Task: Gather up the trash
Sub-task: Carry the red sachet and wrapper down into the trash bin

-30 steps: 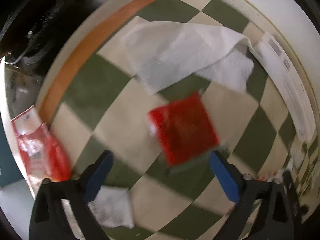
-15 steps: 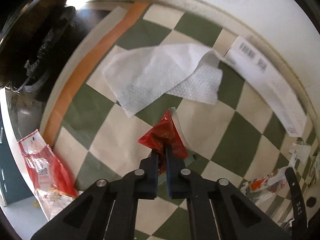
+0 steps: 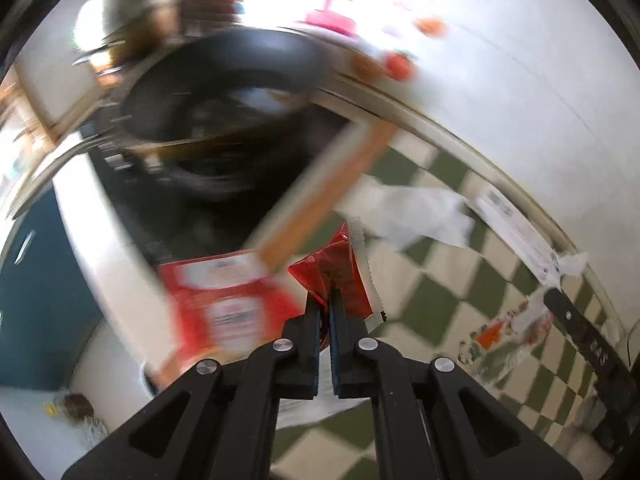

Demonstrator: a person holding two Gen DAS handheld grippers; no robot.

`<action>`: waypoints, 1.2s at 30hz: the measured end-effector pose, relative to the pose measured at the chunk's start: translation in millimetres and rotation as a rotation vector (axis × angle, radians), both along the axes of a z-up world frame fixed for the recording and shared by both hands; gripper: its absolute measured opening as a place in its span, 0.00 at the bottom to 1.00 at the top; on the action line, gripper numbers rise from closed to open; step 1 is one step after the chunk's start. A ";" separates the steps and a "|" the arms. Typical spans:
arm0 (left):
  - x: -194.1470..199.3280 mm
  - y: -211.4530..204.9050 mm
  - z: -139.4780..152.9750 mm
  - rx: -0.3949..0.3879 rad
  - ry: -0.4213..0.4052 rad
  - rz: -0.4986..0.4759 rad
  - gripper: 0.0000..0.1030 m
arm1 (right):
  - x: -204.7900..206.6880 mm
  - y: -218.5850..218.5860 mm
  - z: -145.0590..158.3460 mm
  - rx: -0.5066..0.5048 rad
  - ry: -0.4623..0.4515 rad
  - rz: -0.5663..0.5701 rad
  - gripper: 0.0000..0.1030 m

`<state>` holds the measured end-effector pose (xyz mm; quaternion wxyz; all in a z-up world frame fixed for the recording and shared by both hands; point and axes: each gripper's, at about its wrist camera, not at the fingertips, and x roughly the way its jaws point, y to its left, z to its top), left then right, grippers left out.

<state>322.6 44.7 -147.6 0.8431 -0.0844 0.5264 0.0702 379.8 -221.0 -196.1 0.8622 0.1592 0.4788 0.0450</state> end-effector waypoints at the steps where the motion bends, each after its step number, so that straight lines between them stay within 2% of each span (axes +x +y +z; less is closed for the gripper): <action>1: -21.3 26.5 6.4 0.006 -0.014 0.046 0.01 | -2.0 22.4 3.6 0.005 -0.004 0.045 0.01; 4: -74.5 102.3 5.5 -0.001 -0.016 0.178 0.01 | -14.4 106.1 6.0 0.016 -0.002 0.208 0.01; 7: -128.6 171.3 -7.0 -0.011 0.005 0.321 0.01 | -41.2 211.9 -9.3 0.027 0.037 0.404 0.01; 8: -157.3 205.3 -18.6 -0.026 0.026 0.391 0.01 | -54.7 248.3 -17.0 0.025 0.054 0.473 0.01; 10: -198.5 246.9 -40.6 -0.051 0.065 0.493 0.01 | -81.7 306.8 -33.4 0.003 0.077 0.584 0.01; 13: -267.7 312.6 -102.4 -0.119 0.150 0.636 0.01 | -133.1 394.9 -74.1 -0.047 0.121 0.752 0.01; 14: -280.5 325.0 -119.4 -0.133 0.170 0.658 0.01 | -150.3 421.5 -93.9 -0.068 0.140 0.796 0.01; 16: -310.1 359.0 -174.3 -0.168 0.221 0.712 0.01 | -178.7 464.2 -137.0 -0.103 0.183 0.848 0.01; 19: -333.7 393.4 -242.5 -0.212 0.255 0.753 0.01 | -214.2 513.9 -217.2 -0.176 0.216 0.886 0.01; 20: -337.6 405.5 -274.5 -0.233 0.265 0.761 0.01 | -223.4 528.9 -255.8 -0.192 0.232 0.885 0.01; 22: -338.5 426.6 -331.0 -0.287 0.280 0.773 0.01 | -233.1 546.7 -310.1 -0.209 0.247 0.872 0.01; 23: -337.1 438.6 -372.1 -0.331 0.288 0.782 0.01 | -234.3 554.5 -344.6 -0.206 0.260 0.863 0.01; 24: -335.5 446.7 -399.5 -0.357 0.296 0.784 0.01 | -234.5 562.2 -381.1 -0.205 0.271 0.849 0.01; 26: -329.3 460.0 -460.5 -0.425 0.305 0.785 0.02 | -232.1 574.7 -454.7 -0.176 0.306 0.823 0.01; 28: -316.4 469.3 -521.7 -0.485 0.327 0.762 0.02 | -226.5 580.9 -506.9 -0.147 0.350 0.805 0.01; 30: -311.6 472.0 -561.0 -0.505 0.340 0.744 0.03 | -224.3 594.2 -557.1 -0.119 0.391 0.808 0.01; 32: -308.0 476.0 -605.4 -0.495 0.391 0.737 0.04 | -224.9 608.9 -599.1 -0.115 0.406 0.847 0.01; 36: -305.2 479.8 -652.1 -0.517 0.450 0.739 0.07 | -223.4 625.3 -648.9 -0.154 0.454 0.930 0.04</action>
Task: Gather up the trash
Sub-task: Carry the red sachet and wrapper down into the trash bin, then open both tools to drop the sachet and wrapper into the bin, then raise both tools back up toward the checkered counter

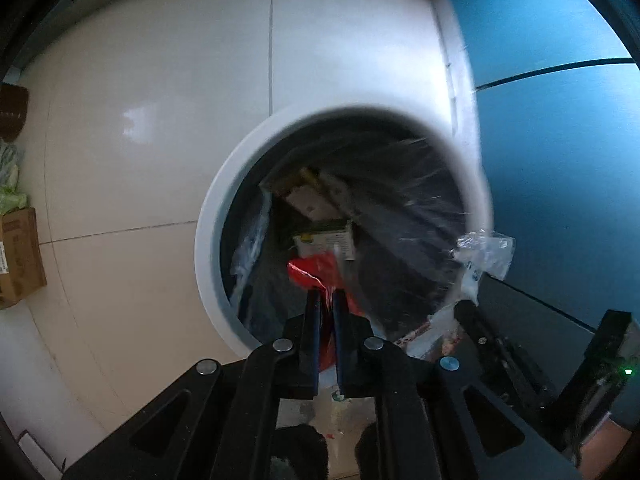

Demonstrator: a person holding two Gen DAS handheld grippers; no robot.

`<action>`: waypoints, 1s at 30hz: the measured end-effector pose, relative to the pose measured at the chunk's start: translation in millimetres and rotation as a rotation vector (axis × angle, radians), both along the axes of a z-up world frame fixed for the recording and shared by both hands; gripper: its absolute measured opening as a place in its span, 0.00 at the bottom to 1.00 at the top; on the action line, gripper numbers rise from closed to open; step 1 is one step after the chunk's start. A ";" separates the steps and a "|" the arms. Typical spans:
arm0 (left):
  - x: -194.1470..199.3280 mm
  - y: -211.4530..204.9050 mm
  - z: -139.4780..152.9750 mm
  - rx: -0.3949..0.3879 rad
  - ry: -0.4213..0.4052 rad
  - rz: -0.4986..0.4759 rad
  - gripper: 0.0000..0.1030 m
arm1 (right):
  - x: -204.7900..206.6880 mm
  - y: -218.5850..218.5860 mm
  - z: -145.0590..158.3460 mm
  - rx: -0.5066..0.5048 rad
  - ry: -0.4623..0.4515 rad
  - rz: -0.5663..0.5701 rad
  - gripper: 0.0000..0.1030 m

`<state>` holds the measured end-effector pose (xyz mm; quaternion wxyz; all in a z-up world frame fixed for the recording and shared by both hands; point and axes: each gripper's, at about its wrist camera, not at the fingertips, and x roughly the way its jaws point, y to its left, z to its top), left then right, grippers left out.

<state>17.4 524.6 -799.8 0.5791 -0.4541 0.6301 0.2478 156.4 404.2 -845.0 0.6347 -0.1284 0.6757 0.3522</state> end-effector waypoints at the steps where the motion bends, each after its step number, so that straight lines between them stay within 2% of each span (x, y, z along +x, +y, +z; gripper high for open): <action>1: -0.3 0.3 -5.3 -0.002 -0.001 -0.007 0.13 | 0.7 4.1 -8.6 -0.016 0.006 0.019 0.07; 2: -1.1 -0.1 -6.6 0.010 0.003 -0.012 0.20 | 0.0 5.3 -12.2 -0.030 0.003 0.029 0.16; 3: -1.1 0.1 -5.0 0.032 0.008 -0.015 0.49 | -0.2 7.3 -13.0 -0.027 0.010 0.028 0.33; 4: -1.8 1.2 -1.6 0.053 0.012 -0.021 0.83 | 1.6 10.8 -11.9 -0.015 0.021 0.024 0.41; 5: -3.5 0.9 3.2 0.076 0.016 -0.021 0.93 | 2.6 12.0 -9.3 -0.012 0.019 0.023 0.54; 6: -7.0 1.0 9.6 0.098 0.015 -0.018 0.95 | 2.8 12.9 -6.2 -0.008 0.013 0.025 0.62; 9: -15.0 0.7 24.3 0.128 0.028 -0.010 0.95 | 5.3 10.1 9.5 0.015 0.021 0.018 0.77; 13: -27.2 -4.0 54.0 0.214 0.058 -0.018 0.95 | 3.6 6.6 43.0 0.008 -0.049 0.054 0.92; 15: -35.8 -11.7 77.0 0.284 0.068 -0.035 0.95 | -2.4 6.6 59.1 -0.026 -0.085 0.088 1.00; 19: -39.0 -30.5 115.7 0.380 0.102 -0.060 0.95 | -13.1 -2.0 95.2 -0.078 -0.162 0.138 1.00; 22: -40.6 -41.0 141.2 0.396 0.106 -0.041 0.95 | -18.8 -13.3 133.8 -0.101 -0.184 0.155 1.00; 23: -45.1 -46.7 158.9 0.399 0.101 -0.030 0.95 | -18.0 -19.4 145.9 -0.103 -0.189 0.159 1.00; 30: -53.9 -79.7 258.5 0.436 0.083 -0.020 0.95 | -32.0 -37.4 265.2 -0.093 -0.234 0.217 1.00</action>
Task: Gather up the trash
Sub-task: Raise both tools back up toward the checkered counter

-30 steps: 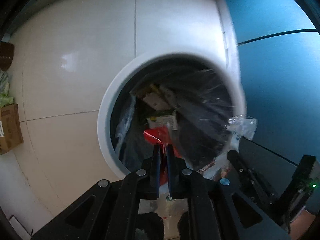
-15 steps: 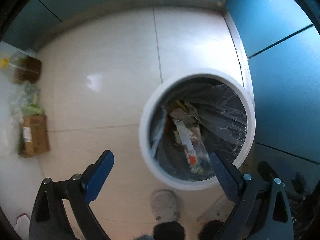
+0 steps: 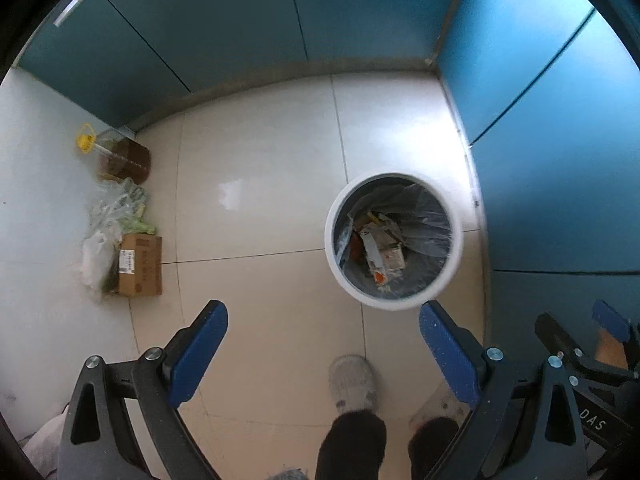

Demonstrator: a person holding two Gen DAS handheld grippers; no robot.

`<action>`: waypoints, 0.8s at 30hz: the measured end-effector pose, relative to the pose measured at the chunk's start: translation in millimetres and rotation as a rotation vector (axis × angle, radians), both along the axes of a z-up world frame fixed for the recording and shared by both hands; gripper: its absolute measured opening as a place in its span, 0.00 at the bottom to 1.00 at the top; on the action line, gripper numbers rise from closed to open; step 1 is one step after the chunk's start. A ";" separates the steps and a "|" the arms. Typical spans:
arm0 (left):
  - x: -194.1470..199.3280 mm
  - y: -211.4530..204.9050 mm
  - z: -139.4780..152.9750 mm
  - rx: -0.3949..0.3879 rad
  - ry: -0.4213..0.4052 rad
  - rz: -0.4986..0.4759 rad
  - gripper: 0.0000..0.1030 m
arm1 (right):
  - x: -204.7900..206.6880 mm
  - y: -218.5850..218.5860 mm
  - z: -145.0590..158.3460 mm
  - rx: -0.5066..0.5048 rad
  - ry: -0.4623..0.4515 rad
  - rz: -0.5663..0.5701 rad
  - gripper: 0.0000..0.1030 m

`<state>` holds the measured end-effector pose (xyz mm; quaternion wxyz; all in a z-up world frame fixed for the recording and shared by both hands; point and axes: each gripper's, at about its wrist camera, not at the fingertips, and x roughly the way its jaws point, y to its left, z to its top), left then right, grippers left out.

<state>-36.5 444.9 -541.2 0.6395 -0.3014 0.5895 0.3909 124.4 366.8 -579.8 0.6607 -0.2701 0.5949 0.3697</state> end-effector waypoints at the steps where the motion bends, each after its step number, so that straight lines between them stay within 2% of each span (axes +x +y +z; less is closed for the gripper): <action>1: -0.6 -5.0 15.5 0.010 -0.001 -0.008 0.95 | -2.2 -2.1 18.2 0.010 -0.007 0.015 1.00; 8: -10.7 -39.3 127.0 0.064 -0.044 -0.018 0.95 | -15.2 -27.4 155.4 0.072 -0.042 0.068 1.00; 14: -18.0 -67.9 211.0 0.119 -0.091 -0.020 0.95 | -17.9 -59.9 252.9 0.143 -0.053 0.068 1.00; 16: -19.0 -76.7 231.1 0.138 -0.097 -0.021 0.95 | -18.7 -72.3 282.9 0.178 -0.042 0.064 1.00; 21: -9.6 -101.4 285.5 0.199 -0.084 -0.053 0.95 | -9.1 -100.4 328.5 0.261 0.036 -0.010 1.00; 24: 13.3 -117.7 311.4 0.234 -0.110 -0.094 0.95 | 19.0 -131.9 354.0 0.313 0.060 -0.108 1.00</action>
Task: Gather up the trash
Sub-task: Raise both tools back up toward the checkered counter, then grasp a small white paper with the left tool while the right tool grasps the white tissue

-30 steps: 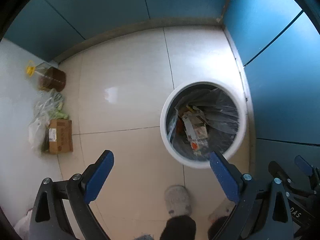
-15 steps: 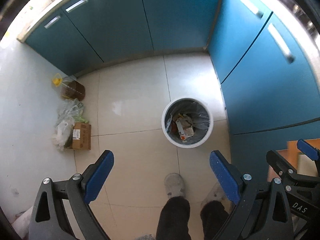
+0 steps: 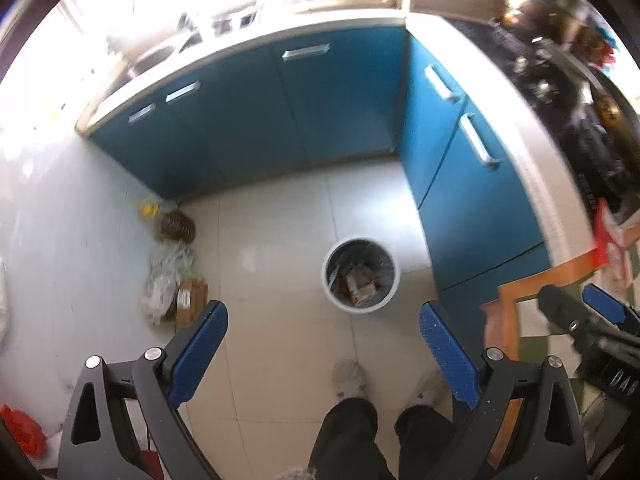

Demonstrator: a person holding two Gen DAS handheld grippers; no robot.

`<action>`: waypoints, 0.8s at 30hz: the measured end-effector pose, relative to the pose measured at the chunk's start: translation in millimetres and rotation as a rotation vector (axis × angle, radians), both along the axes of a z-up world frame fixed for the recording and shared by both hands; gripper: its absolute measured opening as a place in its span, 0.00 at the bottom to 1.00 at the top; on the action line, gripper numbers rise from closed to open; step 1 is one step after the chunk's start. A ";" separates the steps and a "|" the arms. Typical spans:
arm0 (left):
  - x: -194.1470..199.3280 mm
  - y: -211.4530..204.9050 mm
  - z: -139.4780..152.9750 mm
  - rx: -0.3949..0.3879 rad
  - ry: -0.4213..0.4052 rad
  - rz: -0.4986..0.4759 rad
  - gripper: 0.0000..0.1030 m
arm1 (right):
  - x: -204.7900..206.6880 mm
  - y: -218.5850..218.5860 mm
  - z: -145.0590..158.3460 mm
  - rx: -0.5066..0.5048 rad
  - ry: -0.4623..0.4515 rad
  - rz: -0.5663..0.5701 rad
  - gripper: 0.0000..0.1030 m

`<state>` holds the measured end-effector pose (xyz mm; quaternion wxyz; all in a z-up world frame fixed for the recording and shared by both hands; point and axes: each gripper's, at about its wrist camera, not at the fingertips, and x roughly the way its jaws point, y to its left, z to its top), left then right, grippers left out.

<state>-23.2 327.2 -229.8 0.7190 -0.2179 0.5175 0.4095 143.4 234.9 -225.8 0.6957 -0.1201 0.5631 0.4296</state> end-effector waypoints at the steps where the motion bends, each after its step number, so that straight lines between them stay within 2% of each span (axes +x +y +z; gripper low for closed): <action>1: 10.7 -6.0 5.9 0.008 -0.007 -0.021 0.95 | 12.1 -12.9 4.4 0.011 0.007 -0.046 1.00; 4: 49.8 -28.0 19.2 0.020 -0.018 -0.089 0.95 | 58.0 -65.9 19.5 0.037 0.032 -0.202 1.00; 7: 108.0 -66.0 24.6 0.015 -0.023 -0.200 0.95 | 106.4 -133.3 20.9 0.030 0.024 -0.365 1.00; 10: 176.1 -121.4 19.6 0.022 -0.008 -0.356 0.95 | 149.2 -218.1 12.2 -0.027 0.020 -0.542 1.00; 12: 221.0 -164.7 15.7 -0.005 0.000 -0.474 0.95 | 172.4 -267.7 1.6 -0.063 0.036 -0.644 1.00; 13: 240.5 -186.3 9.3 -0.029 0.009 -0.527 0.95 | 181.4 -291.5 -3.8 -0.077 0.044 -0.693 1.00; 15: 280.2 -234.3 -9.6 -0.126 0.025 -0.645 0.95 | 198.9 -341.8 -16.2 -0.098 0.064 -0.785 1.00; 18: 322.0 -291.5 -40.9 -0.242 0.079 -0.772 0.95 | 215.6 -407.7 -30.1 -0.122 0.083 -0.901 1.00; 20: 341.9 -321.7 -61.5 -0.286 0.119 -0.823 0.94 | 223.9 -443.2 -38.9 -0.123 0.106 -0.962 1.00; 24: 367.6 -355.1 -99.4 -0.273 0.224 -0.863 0.94 | 242.3 -483.4 -60.2 -0.123 0.155 -0.995 1.00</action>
